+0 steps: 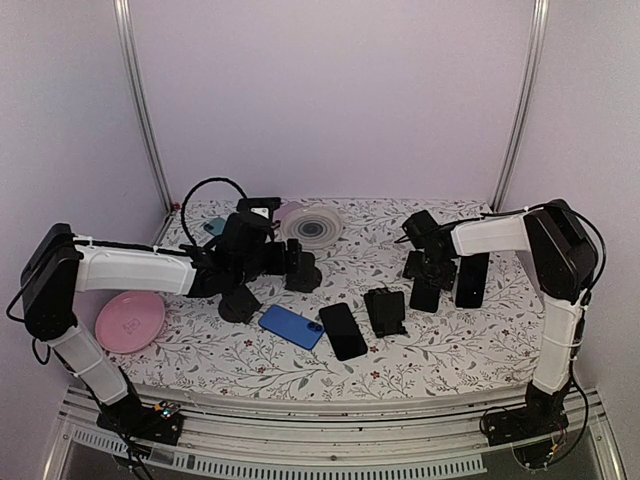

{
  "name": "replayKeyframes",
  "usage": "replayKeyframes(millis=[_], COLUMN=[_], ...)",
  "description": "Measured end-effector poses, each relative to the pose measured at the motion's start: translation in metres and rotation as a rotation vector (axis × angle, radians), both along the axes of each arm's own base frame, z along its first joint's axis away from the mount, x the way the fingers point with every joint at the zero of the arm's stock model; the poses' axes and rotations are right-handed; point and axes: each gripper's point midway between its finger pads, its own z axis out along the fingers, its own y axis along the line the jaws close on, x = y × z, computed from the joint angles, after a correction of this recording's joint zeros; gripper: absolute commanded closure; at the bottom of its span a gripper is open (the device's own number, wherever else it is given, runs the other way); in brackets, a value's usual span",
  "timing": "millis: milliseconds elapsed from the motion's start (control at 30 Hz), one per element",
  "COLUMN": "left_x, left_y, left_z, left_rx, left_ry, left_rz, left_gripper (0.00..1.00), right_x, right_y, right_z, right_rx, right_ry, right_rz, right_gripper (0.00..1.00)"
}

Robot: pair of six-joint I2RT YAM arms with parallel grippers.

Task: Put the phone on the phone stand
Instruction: Pick up the phone at the center of the board.

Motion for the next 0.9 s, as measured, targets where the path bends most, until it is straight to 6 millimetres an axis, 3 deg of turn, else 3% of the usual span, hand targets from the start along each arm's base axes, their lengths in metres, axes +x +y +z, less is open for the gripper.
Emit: replayKeyframes(millis=[300, 467, 667, 900], left_x=[0.000, 0.000, -0.001, -0.004], left_y=[0.000, 0.000, 0.000, 0.002], left_z=[-0.001, -0.001, -0.001, -0.003], left_rx=[0.002, -0.003, -0.012, -0.019], left_ry=[0.002, 0.003, 0.007, 0.013], left_rz=[0.000, 0.003, 0.002, 0.001], left_gripper=[0.03, 0.03, 0.03, 0.03], right_x=[0.000, 0.001, 0.009, 0.015], right_y=[-0.006, -0.006, -0.002, 0.002], right_z=[-0.009, -0.009, -0.008, -0.008], right_rx=[-0.026, -0.032, -0.032, -0.036], right_ry=[0.019, 0.019, 0.014, 0.011], right_rz=[-0.017, -0.018, -0.006, 0.012], right_gripper=[0.18, 0.26, 0.42, 0.45])
